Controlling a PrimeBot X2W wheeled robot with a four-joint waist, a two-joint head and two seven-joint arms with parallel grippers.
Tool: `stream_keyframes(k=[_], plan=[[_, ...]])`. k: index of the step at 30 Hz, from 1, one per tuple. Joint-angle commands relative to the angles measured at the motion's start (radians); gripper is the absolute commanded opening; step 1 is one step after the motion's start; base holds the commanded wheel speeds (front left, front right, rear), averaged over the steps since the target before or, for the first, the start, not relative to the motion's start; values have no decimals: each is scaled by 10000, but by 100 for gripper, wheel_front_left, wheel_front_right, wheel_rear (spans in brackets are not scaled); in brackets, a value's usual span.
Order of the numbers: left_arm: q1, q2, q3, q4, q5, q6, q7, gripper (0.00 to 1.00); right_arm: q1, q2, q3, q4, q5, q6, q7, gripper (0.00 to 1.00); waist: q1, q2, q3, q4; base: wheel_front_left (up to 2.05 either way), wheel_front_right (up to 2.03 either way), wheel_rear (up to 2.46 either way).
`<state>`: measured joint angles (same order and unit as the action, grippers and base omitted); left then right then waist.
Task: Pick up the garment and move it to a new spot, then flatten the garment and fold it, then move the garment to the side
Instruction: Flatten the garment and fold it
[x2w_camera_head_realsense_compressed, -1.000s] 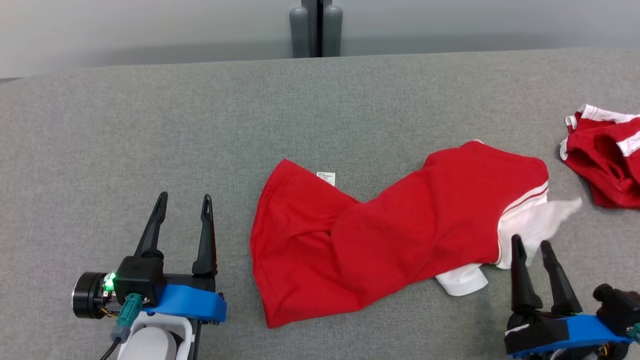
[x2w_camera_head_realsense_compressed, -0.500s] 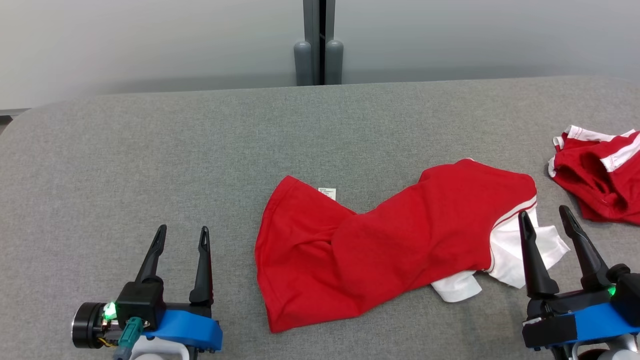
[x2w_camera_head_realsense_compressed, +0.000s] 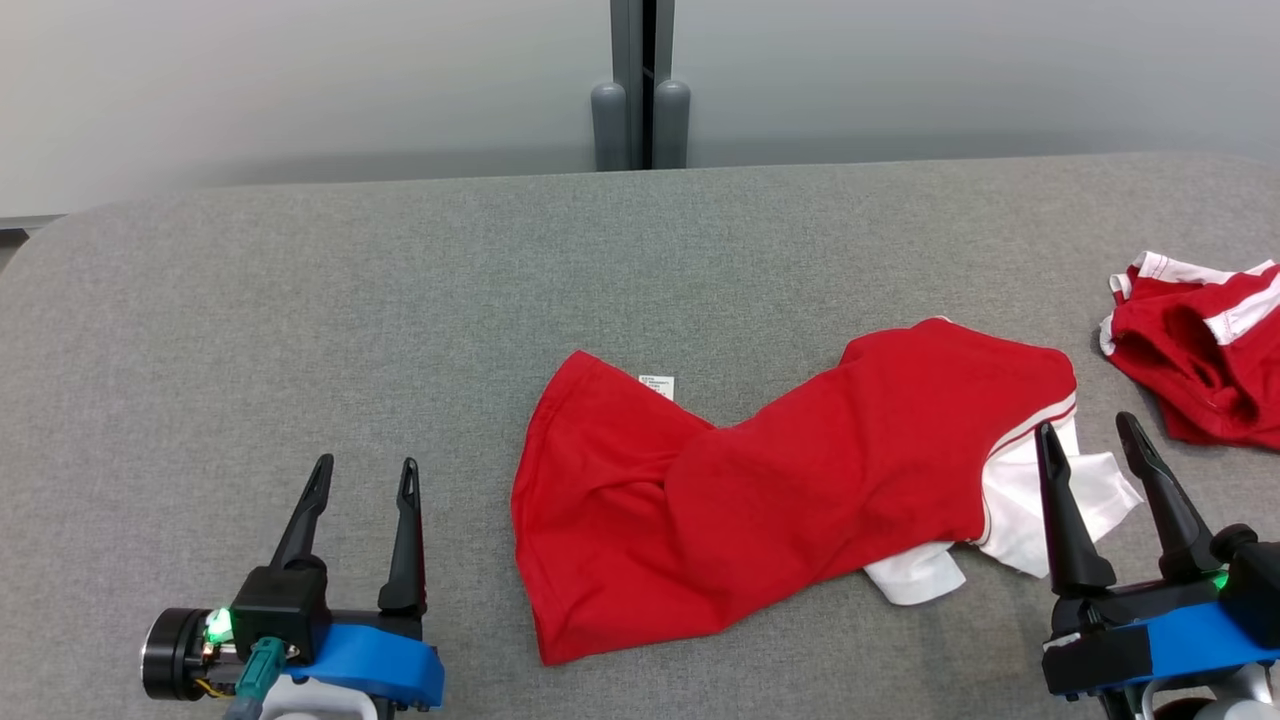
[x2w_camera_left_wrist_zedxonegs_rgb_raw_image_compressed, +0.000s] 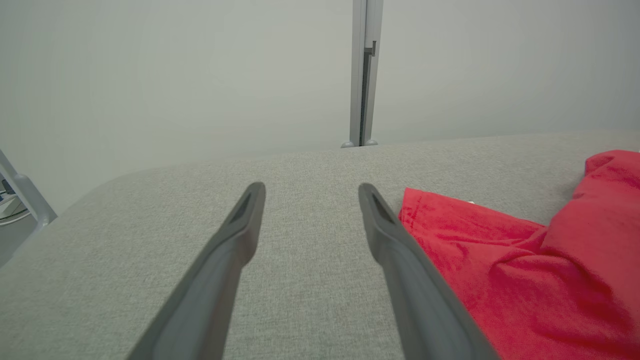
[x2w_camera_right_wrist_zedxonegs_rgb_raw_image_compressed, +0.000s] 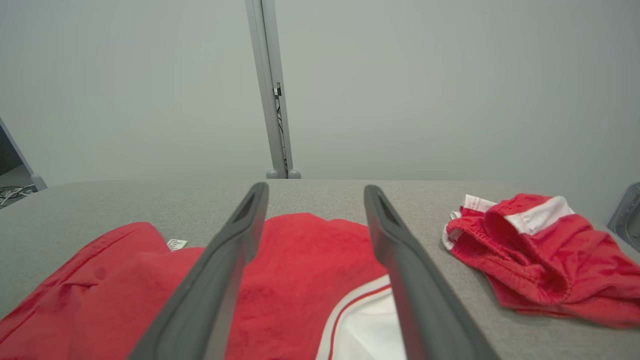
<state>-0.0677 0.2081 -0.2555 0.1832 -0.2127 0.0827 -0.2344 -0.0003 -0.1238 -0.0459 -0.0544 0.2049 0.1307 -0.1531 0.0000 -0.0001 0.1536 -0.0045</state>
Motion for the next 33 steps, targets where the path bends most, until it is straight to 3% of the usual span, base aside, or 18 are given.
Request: stream_keyframes(k=[1,5,13,18,27,32,33], plan=[[-64,27,-36,-85,-28,46,21,100,-46,12,3,20,74,2,-2,100,0,1,1,-13,0,0,0],[-87,10,-238,-168,-64,-108,196,100,-60,33,14,87,90,2,-3,100,0,1,19,10,0,0,0],[663,-331,-1447,-207,-328,-958,1241,100,140,91,83,259,110,3,96,100,0,1,-116,142,0,0,0],[1206,-395,-1920,-98,-552,-1257,1727,100,156,124,121,395,175,3,128,100,0,1,-147,184,0,0,0],[1001,-563,-2243,791,-885,-1517,2130,100,38,79,-5,600,276,3,201,100,0,1,27,100,0,0,0],[456,-719,-2292,1450,-987,-1636,2030,100,1,25,-587,1031,394,3,167,100,0,1,331,-88,0,0,0],[363,-722,-2325,1608,-1035,-1687,2060,91,30,58,-738,1159,407,3,173,100,0,1,409,-135,0,0,0]])
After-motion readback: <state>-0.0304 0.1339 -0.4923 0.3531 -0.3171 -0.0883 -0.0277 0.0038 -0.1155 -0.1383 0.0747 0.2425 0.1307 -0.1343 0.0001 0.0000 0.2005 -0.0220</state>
